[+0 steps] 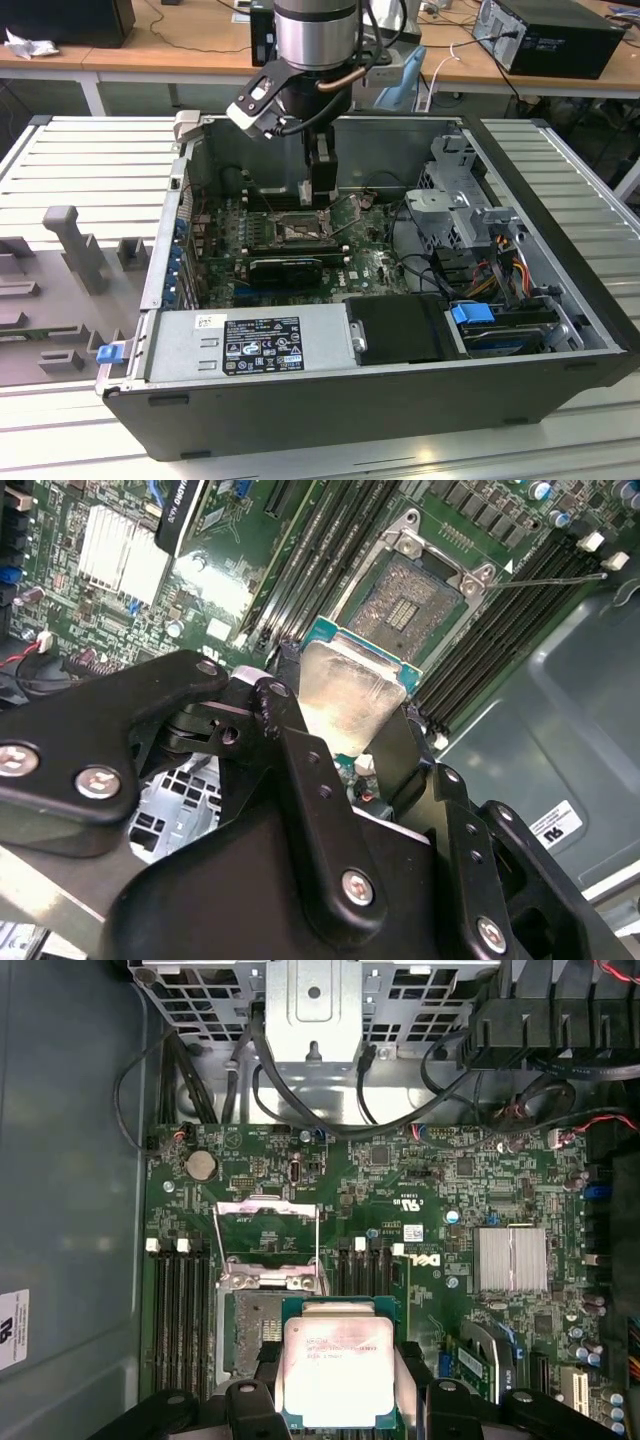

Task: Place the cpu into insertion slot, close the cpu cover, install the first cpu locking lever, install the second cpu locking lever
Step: 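Place the cpu into insertion slot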

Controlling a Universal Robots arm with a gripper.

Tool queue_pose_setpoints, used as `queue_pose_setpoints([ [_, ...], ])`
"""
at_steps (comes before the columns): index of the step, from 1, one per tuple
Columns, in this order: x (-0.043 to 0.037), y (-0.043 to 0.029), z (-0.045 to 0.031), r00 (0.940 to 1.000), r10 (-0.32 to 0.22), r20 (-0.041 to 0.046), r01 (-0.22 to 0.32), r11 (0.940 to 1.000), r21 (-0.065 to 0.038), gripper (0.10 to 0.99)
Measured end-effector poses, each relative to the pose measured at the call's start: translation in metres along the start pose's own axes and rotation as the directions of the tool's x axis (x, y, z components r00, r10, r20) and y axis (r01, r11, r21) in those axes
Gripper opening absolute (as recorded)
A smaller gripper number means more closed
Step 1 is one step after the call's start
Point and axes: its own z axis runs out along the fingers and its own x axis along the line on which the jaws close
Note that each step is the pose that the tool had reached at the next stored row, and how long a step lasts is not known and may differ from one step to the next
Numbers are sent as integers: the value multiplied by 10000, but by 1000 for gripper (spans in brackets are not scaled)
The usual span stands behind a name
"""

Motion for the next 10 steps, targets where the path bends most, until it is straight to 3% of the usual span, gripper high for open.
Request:
queue_pose_setpoints([
  [3,-1,-5,57,10000,0,0,0,10000,3,529],
  [5,-4,-18,208,10000,1,-2,-1,10000,55,529],
  [10,-6,-36,259,10000,-1,-19,1,10000,91,529],
])
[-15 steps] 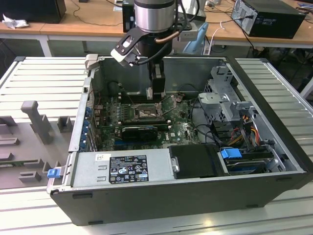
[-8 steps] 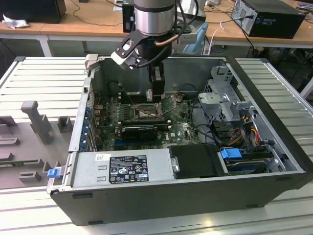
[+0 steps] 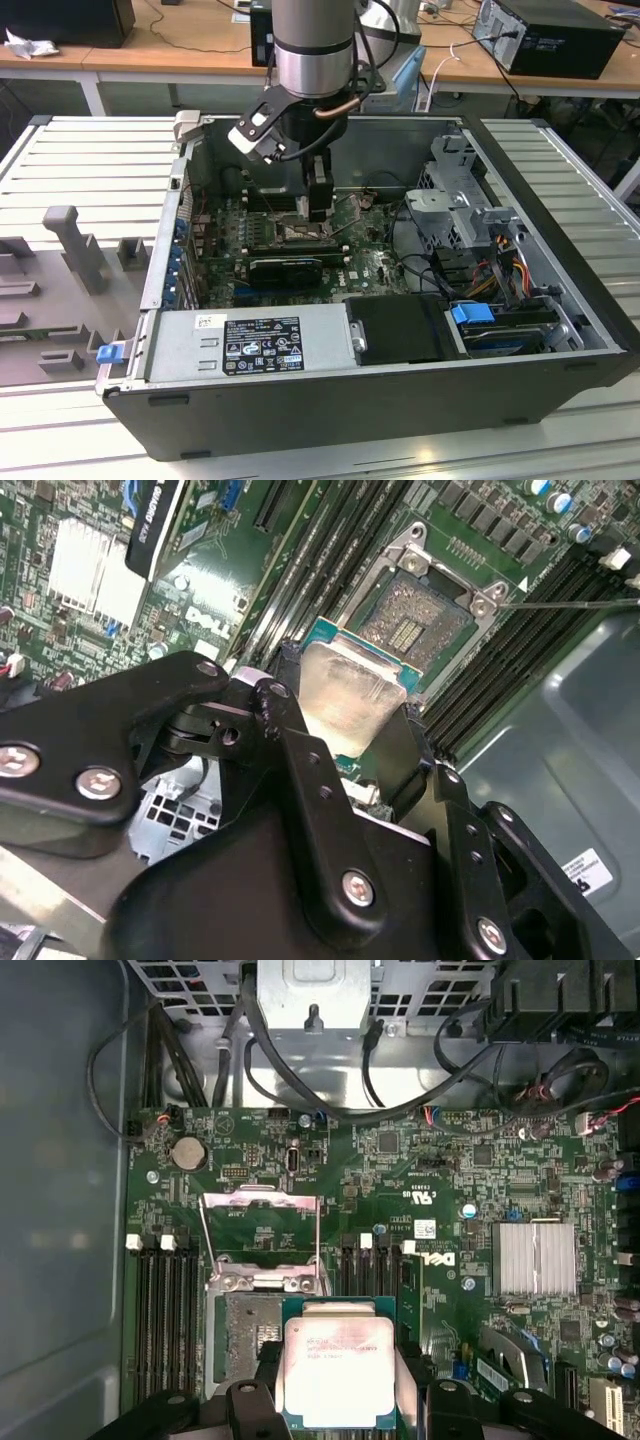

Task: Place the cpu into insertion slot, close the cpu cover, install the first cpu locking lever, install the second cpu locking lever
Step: 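Place the cpu into insertion slot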

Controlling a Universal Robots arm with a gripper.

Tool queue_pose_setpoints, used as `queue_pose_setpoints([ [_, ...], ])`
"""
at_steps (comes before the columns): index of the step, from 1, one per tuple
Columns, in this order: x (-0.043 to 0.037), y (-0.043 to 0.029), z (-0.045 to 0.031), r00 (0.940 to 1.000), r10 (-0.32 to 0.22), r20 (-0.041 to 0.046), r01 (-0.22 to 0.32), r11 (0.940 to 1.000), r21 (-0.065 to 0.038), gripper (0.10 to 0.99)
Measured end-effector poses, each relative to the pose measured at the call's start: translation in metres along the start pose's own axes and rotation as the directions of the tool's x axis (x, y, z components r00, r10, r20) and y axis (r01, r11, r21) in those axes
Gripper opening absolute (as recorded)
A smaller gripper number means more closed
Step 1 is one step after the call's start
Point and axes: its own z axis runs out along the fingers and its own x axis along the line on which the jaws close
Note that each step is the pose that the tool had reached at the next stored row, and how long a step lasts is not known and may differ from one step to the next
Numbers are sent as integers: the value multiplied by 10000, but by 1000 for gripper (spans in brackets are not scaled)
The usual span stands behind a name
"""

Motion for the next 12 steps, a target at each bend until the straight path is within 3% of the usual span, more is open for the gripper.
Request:
queue_pose_setpoints([
  [3,1,-20,11,10000,10,-4,-10,10000,25,529],
  [6,-1,-24,49,10000,14,0,-14,9999,119,529],
  [12,-2,-28,104,10000,12,-1,-12,9999,123,529],
])
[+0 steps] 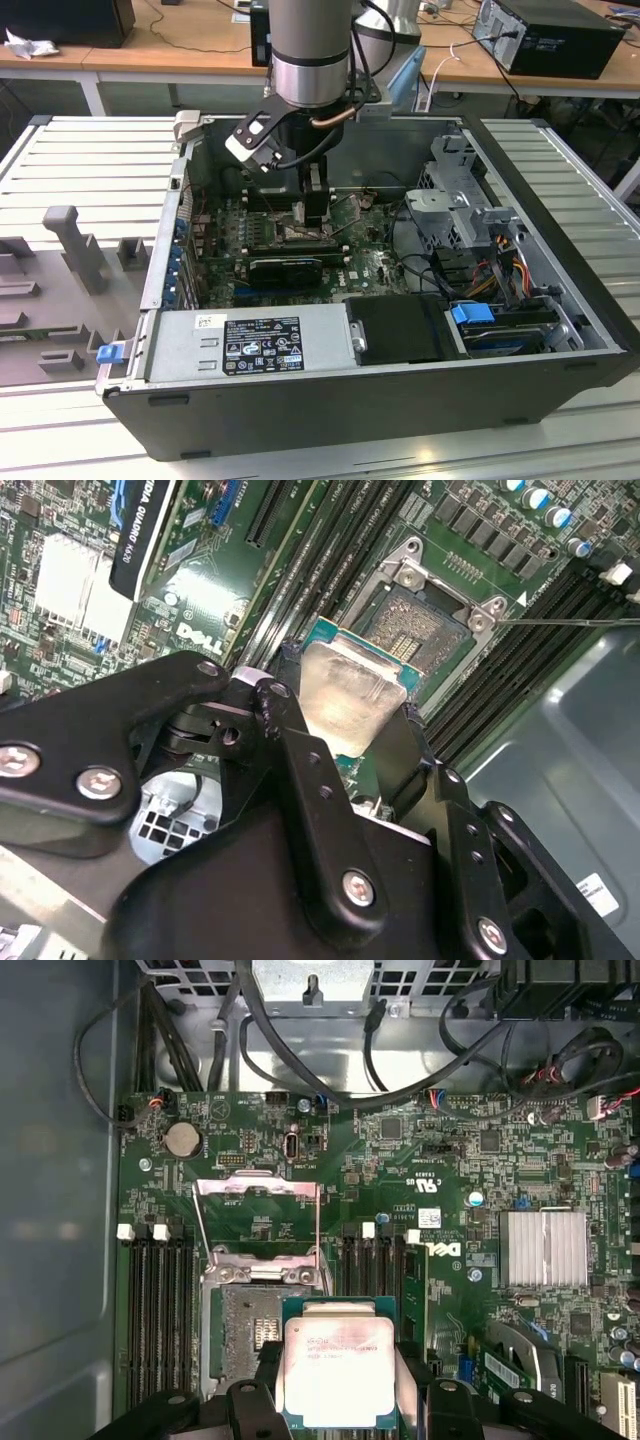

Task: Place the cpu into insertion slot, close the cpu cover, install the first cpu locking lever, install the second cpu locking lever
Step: 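Place the cpu into insertion slot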

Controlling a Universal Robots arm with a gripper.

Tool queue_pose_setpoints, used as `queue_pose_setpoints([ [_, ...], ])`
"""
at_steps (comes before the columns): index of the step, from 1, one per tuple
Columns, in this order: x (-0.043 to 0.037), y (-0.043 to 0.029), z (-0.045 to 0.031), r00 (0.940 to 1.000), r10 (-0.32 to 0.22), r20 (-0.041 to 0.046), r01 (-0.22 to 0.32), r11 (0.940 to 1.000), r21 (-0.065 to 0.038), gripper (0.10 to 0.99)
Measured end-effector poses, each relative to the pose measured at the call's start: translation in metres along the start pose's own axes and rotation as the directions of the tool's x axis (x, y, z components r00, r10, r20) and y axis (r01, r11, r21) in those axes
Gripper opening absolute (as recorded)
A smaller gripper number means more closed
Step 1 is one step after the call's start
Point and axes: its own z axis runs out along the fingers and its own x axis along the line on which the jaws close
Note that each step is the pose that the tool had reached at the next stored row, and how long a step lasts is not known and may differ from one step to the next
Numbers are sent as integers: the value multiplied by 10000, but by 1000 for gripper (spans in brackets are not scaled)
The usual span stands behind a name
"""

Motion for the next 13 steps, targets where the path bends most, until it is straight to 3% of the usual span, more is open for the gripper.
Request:
queue_pose_setpoints([
  [9,0,-6,105,10000,0,-5,0,10000,6,529],
  [13,49,-10,159,10000,1,-5,-1,10000,14,529],
])
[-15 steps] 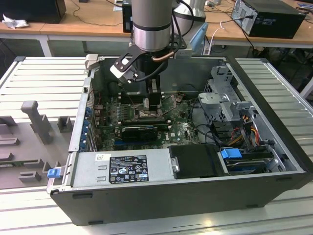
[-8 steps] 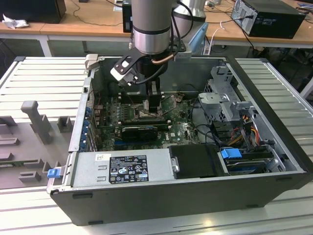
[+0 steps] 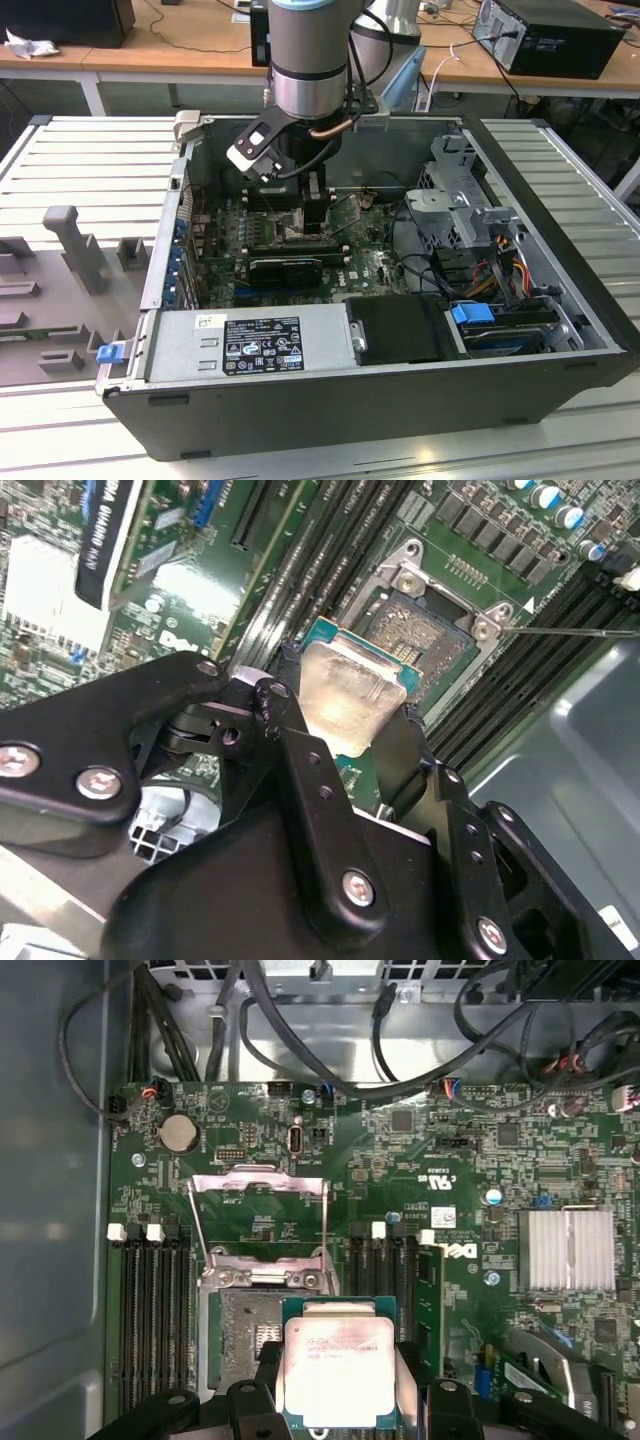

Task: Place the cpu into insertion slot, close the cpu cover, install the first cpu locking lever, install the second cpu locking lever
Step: 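Place the cpu into insertion slot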

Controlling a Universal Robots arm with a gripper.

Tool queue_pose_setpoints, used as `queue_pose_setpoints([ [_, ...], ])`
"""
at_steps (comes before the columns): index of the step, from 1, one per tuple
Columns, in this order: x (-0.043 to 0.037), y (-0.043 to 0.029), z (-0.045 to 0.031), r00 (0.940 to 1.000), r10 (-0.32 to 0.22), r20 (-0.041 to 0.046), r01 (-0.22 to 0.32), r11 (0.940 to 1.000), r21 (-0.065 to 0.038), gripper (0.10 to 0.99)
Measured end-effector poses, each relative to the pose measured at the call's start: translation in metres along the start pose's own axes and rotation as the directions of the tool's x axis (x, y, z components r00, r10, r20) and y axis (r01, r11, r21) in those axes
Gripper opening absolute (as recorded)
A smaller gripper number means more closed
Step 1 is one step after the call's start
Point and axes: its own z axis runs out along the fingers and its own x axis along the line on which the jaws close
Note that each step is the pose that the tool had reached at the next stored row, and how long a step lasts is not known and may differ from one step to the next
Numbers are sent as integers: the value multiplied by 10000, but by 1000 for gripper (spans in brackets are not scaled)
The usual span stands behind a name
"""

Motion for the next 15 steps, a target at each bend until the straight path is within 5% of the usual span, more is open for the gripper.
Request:
queue_pose_setpoints([
  [9,175,-8,121,10000,1,-1,-1,10000,43,529],
  [15,254,-78,226,10000,-9,-3,9,10000,60,529],
])
